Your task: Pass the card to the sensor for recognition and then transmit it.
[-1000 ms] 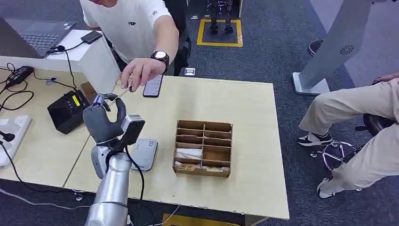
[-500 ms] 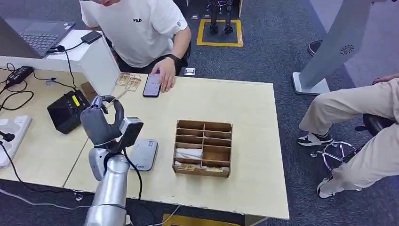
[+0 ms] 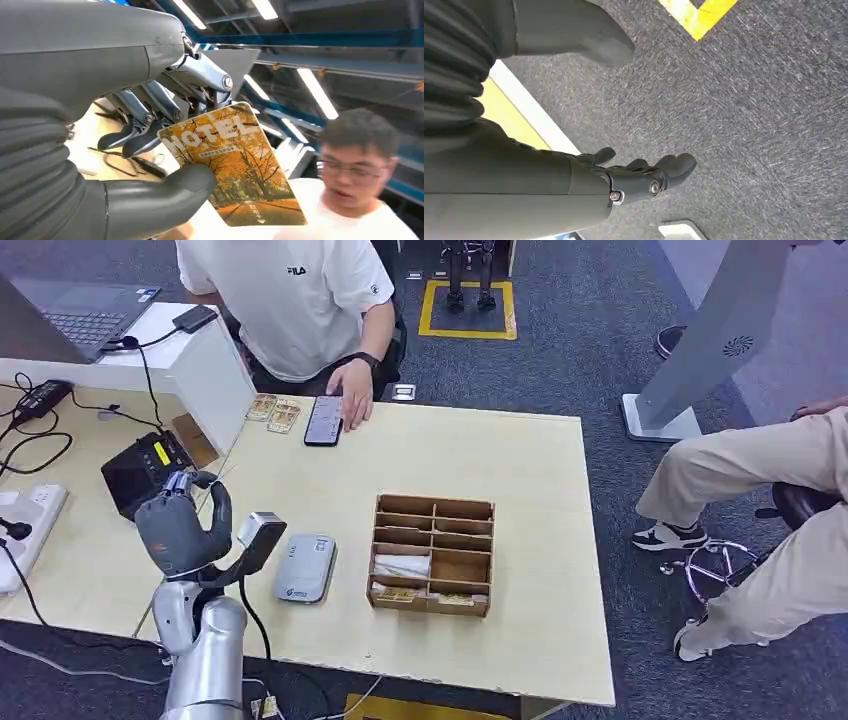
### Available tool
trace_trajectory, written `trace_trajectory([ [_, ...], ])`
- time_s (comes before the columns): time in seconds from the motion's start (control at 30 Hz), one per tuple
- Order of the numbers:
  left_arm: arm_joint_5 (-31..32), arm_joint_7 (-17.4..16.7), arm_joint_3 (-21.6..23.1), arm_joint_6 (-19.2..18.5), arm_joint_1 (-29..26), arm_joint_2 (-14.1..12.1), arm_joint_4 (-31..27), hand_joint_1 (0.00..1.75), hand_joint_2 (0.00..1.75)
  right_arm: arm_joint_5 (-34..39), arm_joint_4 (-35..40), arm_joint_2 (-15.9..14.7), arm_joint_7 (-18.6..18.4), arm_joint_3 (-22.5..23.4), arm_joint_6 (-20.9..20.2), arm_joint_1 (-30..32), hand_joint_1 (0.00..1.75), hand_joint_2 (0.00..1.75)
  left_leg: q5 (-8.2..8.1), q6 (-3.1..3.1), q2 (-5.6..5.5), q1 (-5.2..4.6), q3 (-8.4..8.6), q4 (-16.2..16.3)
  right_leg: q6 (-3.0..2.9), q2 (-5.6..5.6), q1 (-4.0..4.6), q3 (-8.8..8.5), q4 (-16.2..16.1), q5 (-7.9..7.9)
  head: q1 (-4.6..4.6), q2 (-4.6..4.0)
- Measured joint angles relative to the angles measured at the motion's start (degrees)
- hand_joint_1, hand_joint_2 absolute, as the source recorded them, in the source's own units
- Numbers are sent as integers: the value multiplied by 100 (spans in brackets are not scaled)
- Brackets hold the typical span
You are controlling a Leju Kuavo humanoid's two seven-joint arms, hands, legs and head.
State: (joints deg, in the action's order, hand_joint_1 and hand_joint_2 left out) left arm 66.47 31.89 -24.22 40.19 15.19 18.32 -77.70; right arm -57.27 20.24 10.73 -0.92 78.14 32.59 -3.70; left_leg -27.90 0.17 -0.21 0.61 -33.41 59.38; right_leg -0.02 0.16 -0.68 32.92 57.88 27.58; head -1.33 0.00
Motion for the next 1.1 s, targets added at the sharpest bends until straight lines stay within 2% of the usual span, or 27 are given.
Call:
trace_trajectory([
  [0.13,246,-113,-129,0,-131,-18,0,175,175,-15,111,72,-63,0,-28,18,0,175,0,0,1,-1,2,0,0,1,0,1,0,0,-4,0],
  [0.3,566,-433,-207,0,-288,-61,2,175,175,-94,267,173,-103,9,-118,39,0,175,0,0,0,0,1,0,0,1,0,2,0,0,0,0],
  [0.47,868,-1130,-91,0,-661,-157,7,175,175,-116,334,216,-103,22,-127,56,0,175,-3,-3,9,0,3,0,-1,8,0,7,-1,1,0,0],
  [0.7,1292,-1521,105,0,-1019,-245,217,175,175,-120,424,256,-103,46,-186,73,0,175,-3,-3,7,-1,2,0,4,7,0,6,-1,5,-2,0],
  [0.73,1355,-1662,140,0,-1055,-254,275,175,175,-118,437,258,-101,50,-216,75,0,175,-3,-3,7,-1,2,0,4,7,0,6,-1,5,0,0],
  [0.8,1222,-2343,357,0,-1201,-394,350,175,175,-79,448,258,-94,52,-201,74,0,175,-3,-3,11,0,7,0,3,12,0,7,-1,5,0,0],
  [0.83,1195,-2620,630,0,-1296,-459,359,175,175,-72,455,260,-92,52,-201,80,0,175,-3,-3,14,-1,7,0,3,16,-1,8,-1,4,0,0],
  [0.87,1187,-2710,797,0,-1329,-509,413,175,175,-74,463,260,-94,52,-210,87,0,175,-3,-3,10,-1,3,0,3,10,-1,8,-1,5,-4,0],
  [1.1,1219,-2555,1122,0,-1390,-627,767,175,175,-90,496,260,-94,52,-234,98,0,175,-2,-3,4,0,2,0,3,4,0,7,0,5,-2,0],
])
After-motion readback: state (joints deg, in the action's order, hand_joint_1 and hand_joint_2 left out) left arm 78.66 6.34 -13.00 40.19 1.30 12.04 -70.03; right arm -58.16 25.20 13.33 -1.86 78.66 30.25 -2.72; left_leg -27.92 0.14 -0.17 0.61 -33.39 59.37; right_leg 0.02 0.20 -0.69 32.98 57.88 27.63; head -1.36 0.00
